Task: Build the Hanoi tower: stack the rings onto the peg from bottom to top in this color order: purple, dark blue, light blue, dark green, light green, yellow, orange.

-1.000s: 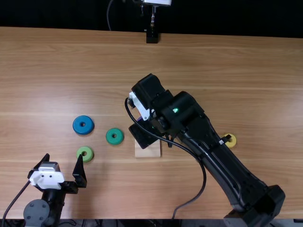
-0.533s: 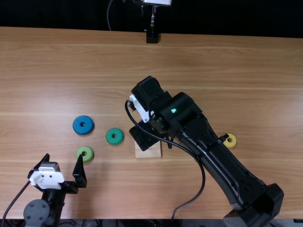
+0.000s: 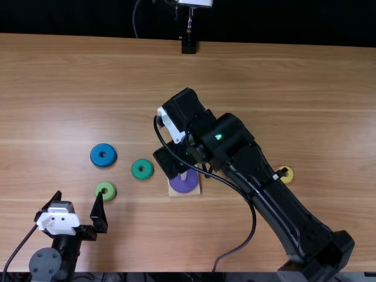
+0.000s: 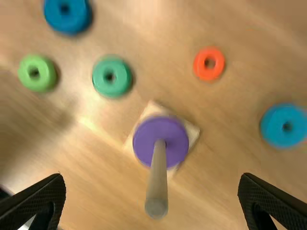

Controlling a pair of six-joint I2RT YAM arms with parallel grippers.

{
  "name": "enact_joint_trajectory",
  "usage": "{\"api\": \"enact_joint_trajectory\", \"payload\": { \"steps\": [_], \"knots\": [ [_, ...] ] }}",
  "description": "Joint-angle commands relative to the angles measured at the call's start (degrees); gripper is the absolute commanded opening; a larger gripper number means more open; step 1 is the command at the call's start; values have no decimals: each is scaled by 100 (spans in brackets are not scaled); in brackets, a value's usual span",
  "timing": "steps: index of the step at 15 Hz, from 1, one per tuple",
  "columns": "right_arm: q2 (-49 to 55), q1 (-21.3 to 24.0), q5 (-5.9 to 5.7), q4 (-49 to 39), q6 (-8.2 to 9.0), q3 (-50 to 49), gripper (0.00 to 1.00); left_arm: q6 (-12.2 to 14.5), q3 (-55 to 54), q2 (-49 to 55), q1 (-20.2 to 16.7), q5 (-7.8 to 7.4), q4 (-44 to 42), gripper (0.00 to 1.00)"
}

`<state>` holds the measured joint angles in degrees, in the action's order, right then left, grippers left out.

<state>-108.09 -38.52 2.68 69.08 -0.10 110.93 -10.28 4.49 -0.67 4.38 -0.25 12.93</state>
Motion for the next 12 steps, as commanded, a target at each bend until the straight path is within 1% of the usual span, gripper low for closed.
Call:
{"api": "enact_joint_trajectory", "payload": {
  "steps": [1,2,3,5,6,8,9,12],
  "knots": [
    [-10,20,-67,-436,-1,104,100,58,-291,67,-52,-17,99,100],
    [-1,117,-67,-995,-1,77,100,58,-291,67,-60,-17,99,100],
    [69,363,-57,-1407,10,-54,100,58,-291,67,-52,-17,89,100],
    [816,908,-46,-2040,-22,-468,100,58,-291,67,-52,-17,99,100],
    [1212,1110,-46,-2314,-32,-801,100,58,-291,67,-52,-17,89,100],
    [1888,1462,-46,-2873,-22,-1707,100,58,-291,67,-52,-17,99,100],
    [2354,1637,-46,-3326,-32,-2199,100,58,-291,67,-52,-17,89,100],
    [3875,2367,-36,-4813,-32,-3922,100,58,-291,67,-52,-17,99,100]
  ]
}}
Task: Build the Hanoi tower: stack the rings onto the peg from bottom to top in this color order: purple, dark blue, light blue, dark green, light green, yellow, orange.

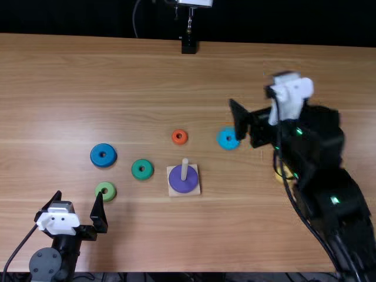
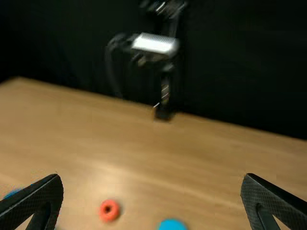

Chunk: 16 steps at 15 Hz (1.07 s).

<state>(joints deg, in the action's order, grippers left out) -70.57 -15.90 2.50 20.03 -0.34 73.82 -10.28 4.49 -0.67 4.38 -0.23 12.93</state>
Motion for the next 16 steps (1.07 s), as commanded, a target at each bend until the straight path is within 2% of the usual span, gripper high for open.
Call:
{"api": "enact_joint_trajectory", "payload": {
  "steps": [1,3,4,9,12,15,16],
  "knots": [
    [579,245,-8,-425,-8,-817,100,58,-291,67,-52,-19,99,100],
    [1818,579,3,-1037,-29,-1907,100,58,-291,67,-52,-19,99,100],
    [2407,799,3,-1100,23,-2469,100,58,-291,67,-52,-19,89,100],
    [4719,1616,-18,-1311,44,-5282,100,58,-291,67,-52,-19,89,100],
    [5852,1731,-39,-1881,34,-6521,100,58,-291,67,-52,-19,99,100],
    [6635,1722,-229,-1839,13,-7057,100,58,-291,67,-52,-19,99,100],
    [6793,1731,-240,-1849,13,-7180,100,58,-291,67,-52,-19,99,100]
  ]
}}
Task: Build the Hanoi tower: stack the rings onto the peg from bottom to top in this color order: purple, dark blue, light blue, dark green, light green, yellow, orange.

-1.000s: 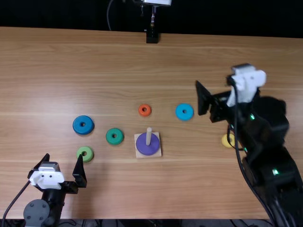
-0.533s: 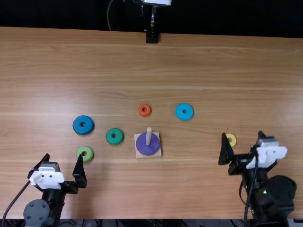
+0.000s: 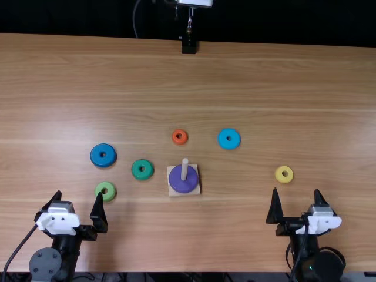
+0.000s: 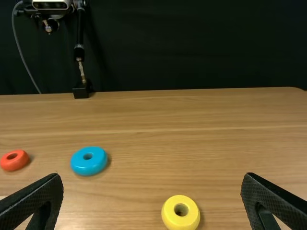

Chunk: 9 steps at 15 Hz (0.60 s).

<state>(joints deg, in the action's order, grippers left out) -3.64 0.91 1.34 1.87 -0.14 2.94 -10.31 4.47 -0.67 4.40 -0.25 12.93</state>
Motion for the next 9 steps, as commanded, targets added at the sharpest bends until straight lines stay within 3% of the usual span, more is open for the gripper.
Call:
{"api": "enact_joint_trajectory", "payload": {
  "steps": [1,9],
  "knots": [
    [197,50,-113,-33,-28,-171,100,60,-289,67,-54,-17,89,100],
    [364,41,-92,442,-49,-197,100,60,-289,67,-54,-17,99,100]
  ]
}}
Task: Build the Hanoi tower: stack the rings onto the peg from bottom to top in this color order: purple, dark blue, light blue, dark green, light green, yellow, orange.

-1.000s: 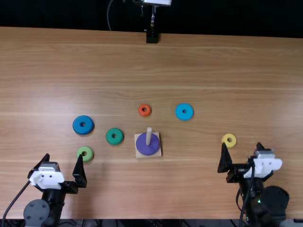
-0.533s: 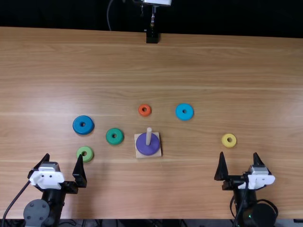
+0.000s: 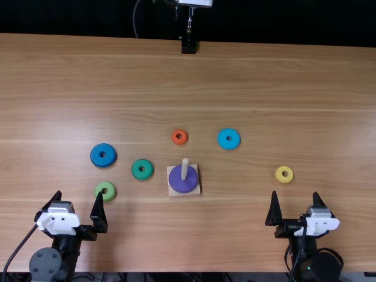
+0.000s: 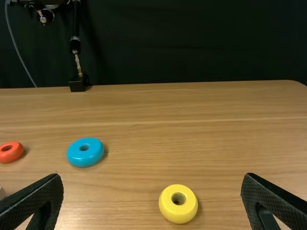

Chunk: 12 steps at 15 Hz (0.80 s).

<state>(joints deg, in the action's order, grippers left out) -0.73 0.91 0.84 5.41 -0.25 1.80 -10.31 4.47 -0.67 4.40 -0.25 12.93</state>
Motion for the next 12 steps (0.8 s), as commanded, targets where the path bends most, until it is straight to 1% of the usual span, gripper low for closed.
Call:
{"api": "enact_joint_trajectory", "payload": {
  "steps": [1,10,11,12],
  "knots": [
    [73,41,-42,88,-38,-84,100,60,-289,67,-54,-17,99,100],
    [73,41,-42,88,-38,-84,100,60,-289,67,-54,-17,99,100],
    [73,41,-42,88,-38,-84,100,102,-289,67,-54,-59,89,100],
    [73,41,-42,88,-38,-84,100,166,-350,67,-45,15,89,100]
  ]
}}
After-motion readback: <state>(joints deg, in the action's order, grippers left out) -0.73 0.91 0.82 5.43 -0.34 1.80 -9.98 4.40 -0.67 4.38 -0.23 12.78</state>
